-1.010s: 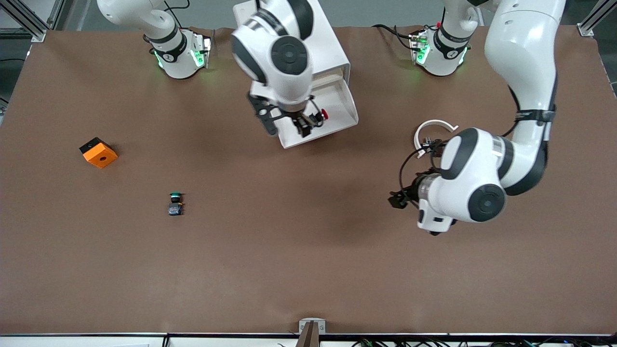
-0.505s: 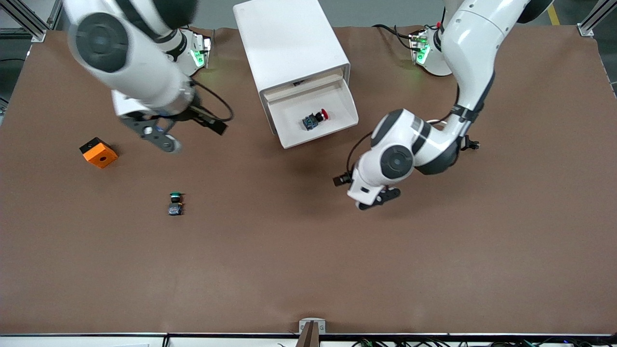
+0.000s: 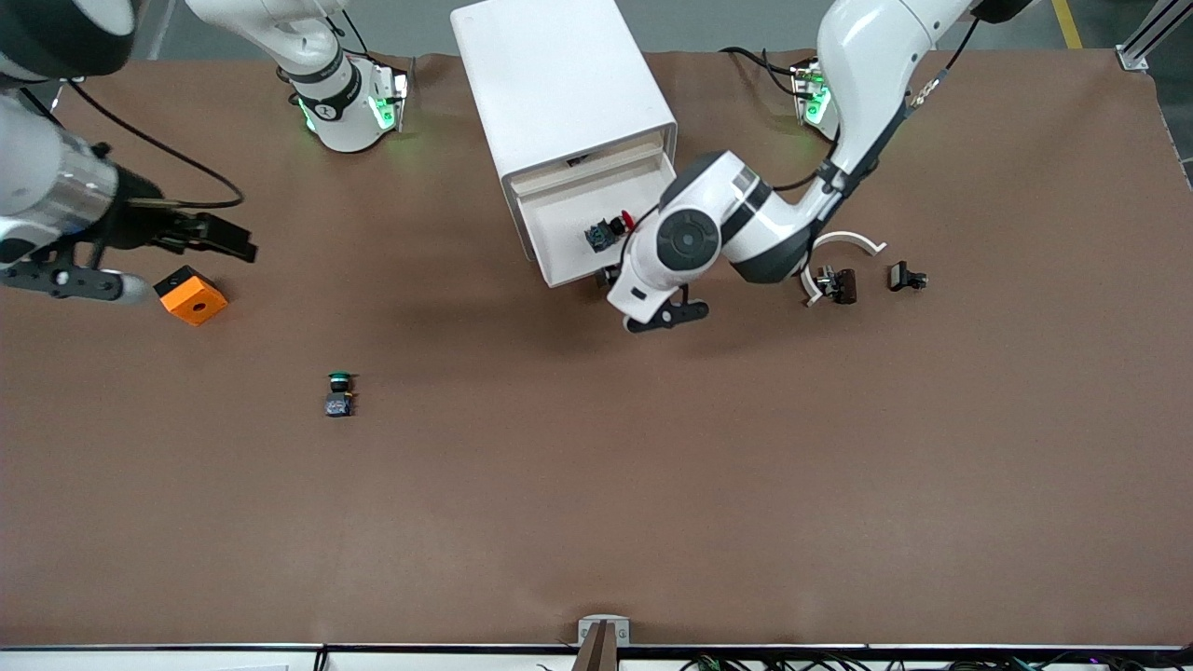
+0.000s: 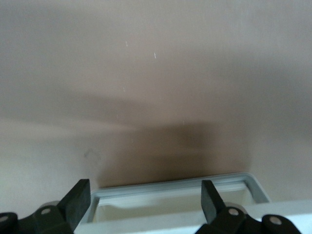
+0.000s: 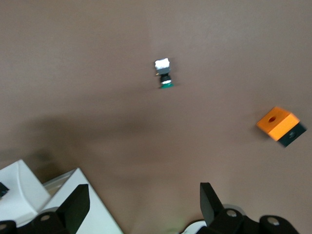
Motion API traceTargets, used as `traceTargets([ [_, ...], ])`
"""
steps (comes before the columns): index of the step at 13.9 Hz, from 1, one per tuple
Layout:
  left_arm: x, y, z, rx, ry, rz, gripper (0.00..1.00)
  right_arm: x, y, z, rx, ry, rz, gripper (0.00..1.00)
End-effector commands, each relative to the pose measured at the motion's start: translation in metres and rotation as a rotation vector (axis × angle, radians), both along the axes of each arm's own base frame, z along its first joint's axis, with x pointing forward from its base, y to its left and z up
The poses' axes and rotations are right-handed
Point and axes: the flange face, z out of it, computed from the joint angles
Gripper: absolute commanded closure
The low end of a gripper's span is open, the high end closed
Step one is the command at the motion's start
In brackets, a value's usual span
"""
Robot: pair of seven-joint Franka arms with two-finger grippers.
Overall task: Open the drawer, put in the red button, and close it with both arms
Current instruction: 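Push the drawer shut with the left gripper while the right gripper withdraws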
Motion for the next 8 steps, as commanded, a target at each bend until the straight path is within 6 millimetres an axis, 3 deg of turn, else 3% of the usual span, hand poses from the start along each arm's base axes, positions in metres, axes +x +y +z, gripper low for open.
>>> traceTargets([
  [1, -0.032, -0.009, 0.003, 0.024, 0.005, 0.008, 0.00, -0.007, -0.038, 0.001, -0.020, -0.048, 0.051, 0.00],
  [3, -0.051, -0.024, 0.003, 0.030, 0.028, 0.014, 0.00, -0.005, -0.052, 0.011, -0.042, -0.075, 0.055, 0.00],
  [8, -0.098, -0.057, -0.012, 0.068, 0.082, 0.027, 0.00, -0.003, -0.054, 0.032, -0.047, -0.110, 0.051, 0.00],
])
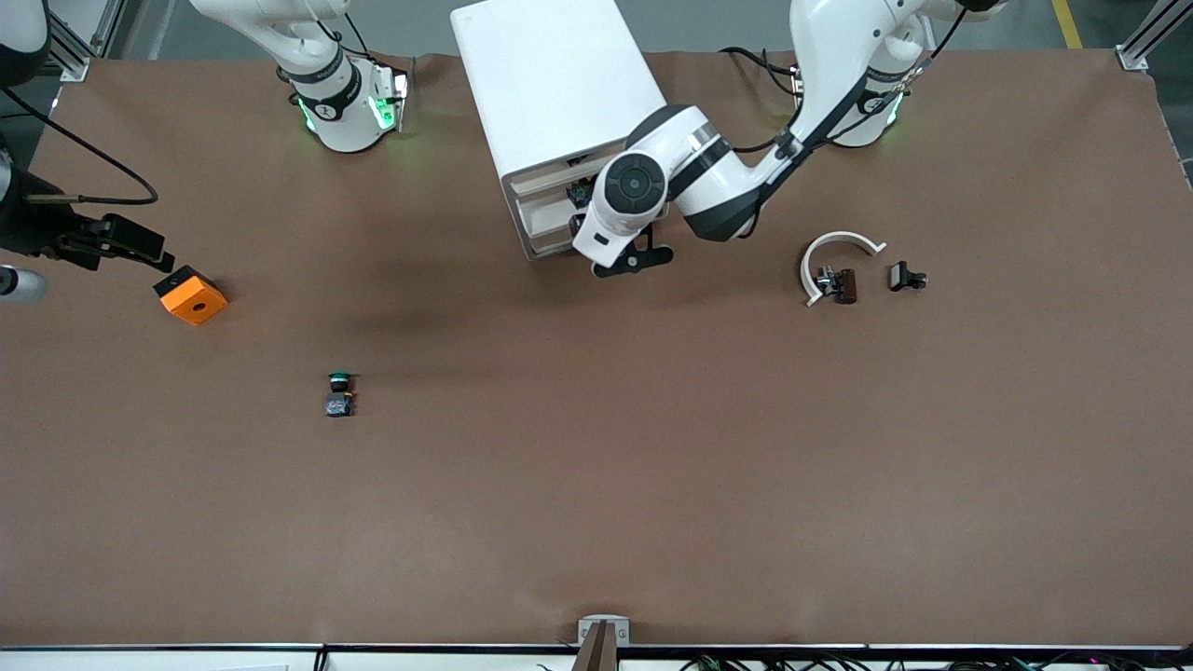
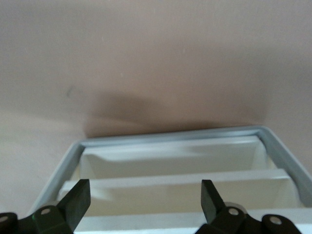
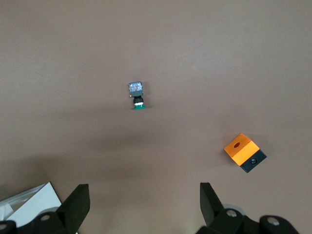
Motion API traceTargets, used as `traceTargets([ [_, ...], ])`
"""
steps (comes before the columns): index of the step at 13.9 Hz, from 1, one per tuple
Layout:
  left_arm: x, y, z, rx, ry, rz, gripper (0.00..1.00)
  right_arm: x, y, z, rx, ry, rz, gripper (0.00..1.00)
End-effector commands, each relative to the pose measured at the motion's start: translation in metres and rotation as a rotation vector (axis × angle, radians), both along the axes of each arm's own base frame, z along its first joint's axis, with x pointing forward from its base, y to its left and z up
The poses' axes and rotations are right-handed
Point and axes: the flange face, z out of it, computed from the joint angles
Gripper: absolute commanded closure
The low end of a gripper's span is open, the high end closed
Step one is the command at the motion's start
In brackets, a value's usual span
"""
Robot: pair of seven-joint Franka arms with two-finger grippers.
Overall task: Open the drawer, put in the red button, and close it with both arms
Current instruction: 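Push the drawer shut with the left gripper while the right gripper withdraws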
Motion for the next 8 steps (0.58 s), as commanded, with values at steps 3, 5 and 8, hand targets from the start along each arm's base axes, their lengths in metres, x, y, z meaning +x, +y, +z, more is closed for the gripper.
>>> traceTargets([
  [3, -0.033, -0.022, -0.008, 0.020, 0.047, 0.046, 0.00, -0.004, 0.000, 0.015, -0.020, -0.019, 0.013, 0.00],
  [5, -0.032, -0.021, -0.008, 0.024, 0.051, 0.058, 0.00, -0.004, 0.001, 0.015, -0.020, -0.022, 0.016, 0.00],
  [8, 0.011, 0.002, -0.002, 0.015, 0.020, 0.115, 0.00, -0.004, 0.005, 0.015, -0.031, -0.016, 0.025, 0.00],
])
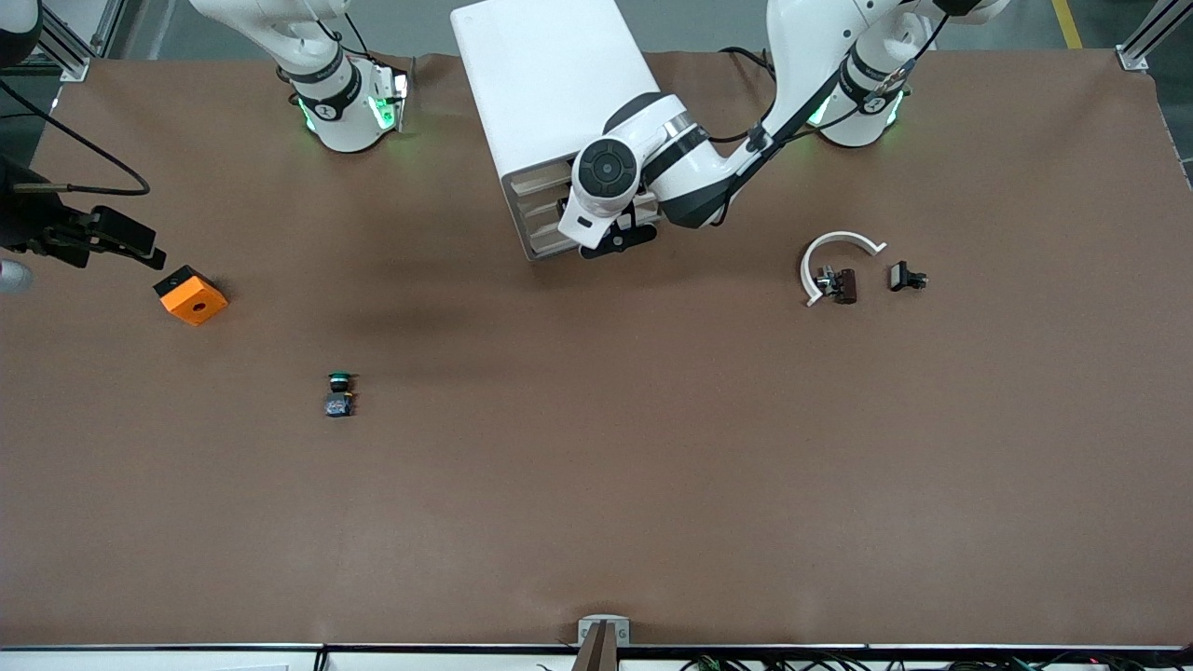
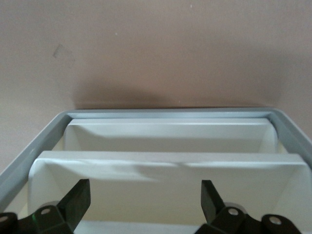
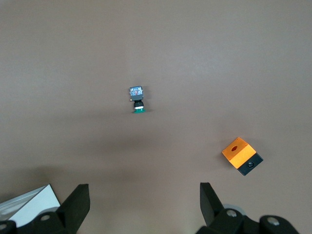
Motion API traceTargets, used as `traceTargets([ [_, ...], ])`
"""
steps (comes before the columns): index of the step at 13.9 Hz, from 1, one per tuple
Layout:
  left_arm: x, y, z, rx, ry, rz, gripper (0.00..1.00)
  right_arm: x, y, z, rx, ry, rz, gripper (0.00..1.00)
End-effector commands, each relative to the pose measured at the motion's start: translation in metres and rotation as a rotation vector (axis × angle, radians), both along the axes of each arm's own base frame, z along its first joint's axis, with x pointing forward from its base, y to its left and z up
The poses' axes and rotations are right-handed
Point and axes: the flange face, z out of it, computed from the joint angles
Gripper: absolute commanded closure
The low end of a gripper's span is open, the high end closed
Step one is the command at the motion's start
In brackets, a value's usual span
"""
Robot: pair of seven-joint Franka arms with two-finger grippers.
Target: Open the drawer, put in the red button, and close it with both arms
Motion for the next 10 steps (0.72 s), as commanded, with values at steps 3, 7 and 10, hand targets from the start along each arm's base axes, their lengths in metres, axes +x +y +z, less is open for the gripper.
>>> traceTargets([
  [3, 0.112, 0.070, 0.027, -0.026, -0.093, 0.158, 0.00, -0.003, -0.002, 0.013, -0.020, -0.015, 0.007, 0.00],
  [7, 0.191, 0.150, 0.049, 0.087, -0.284, 0.110, 0.00, -0.003, -0.001, 0.014, -0.020, -0.019, 0.007, 0.00],
  [10, 0.233, 0.205, 0.064, 0.130, -0.382, 0.081, 0.00, -0.003, -0.002, 0.015, -0.022, -0.020, 0.006, 0.00],
])
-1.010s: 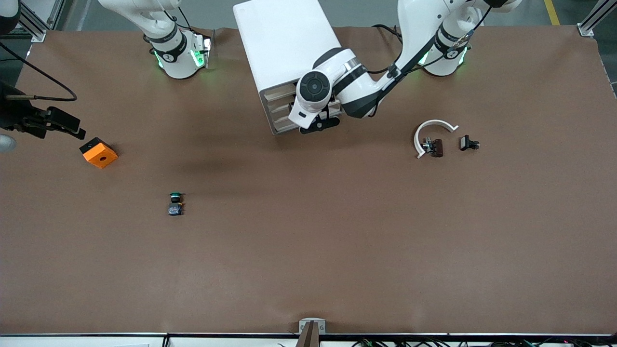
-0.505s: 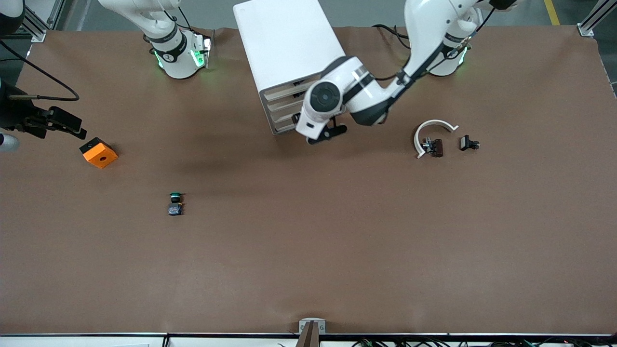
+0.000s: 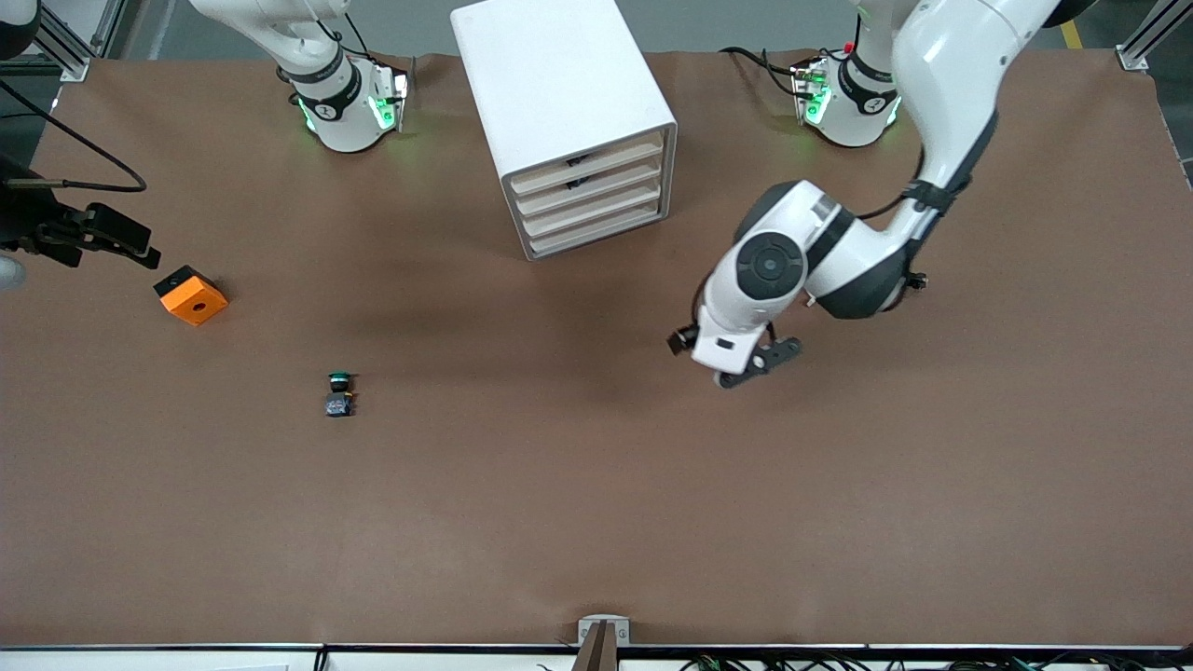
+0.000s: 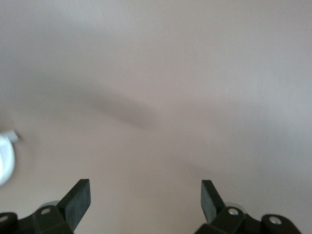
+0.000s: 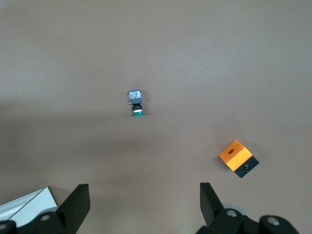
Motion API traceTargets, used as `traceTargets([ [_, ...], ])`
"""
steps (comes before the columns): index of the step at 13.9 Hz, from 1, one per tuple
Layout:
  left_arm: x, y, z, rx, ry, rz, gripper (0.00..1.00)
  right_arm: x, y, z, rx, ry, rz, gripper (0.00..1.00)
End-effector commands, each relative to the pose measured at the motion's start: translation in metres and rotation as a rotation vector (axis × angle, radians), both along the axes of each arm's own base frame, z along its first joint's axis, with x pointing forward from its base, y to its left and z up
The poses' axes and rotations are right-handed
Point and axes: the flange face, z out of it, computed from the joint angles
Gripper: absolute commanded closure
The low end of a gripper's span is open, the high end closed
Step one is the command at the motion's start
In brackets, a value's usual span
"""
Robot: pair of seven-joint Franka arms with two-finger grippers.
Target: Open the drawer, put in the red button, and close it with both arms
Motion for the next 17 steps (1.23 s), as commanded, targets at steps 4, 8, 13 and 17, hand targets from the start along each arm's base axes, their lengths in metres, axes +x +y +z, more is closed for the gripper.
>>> traceTargets([
  [4, 0.040, 0.108, 0.068, 0.096, -0.064, -0.013, 0.00, -0.002, 0.000, 0.006, -0.013, -0.003, 0.006, 0.00],
  [8, 0.055, 0.158, 0.129, 0.125, -0.090, 0.014, 0.00, -0.002, 0.004, 0.002, -0.012, 0.006, 0.015, 0.00],
  [13, 0.056, 0.197, 0.205, 0.143, -0.082, -0.050, 0.00, 0.001, 0.007, 0.001, -0.021, 0.001, 0.008, 0.00],
  [17, 0.041, 0.252, 0.260, 0.072, -0.120, -0.132, 0.00, 0.010, 0.025, -0.020, -0.028, 0.037, 0.037, 0.00],
])
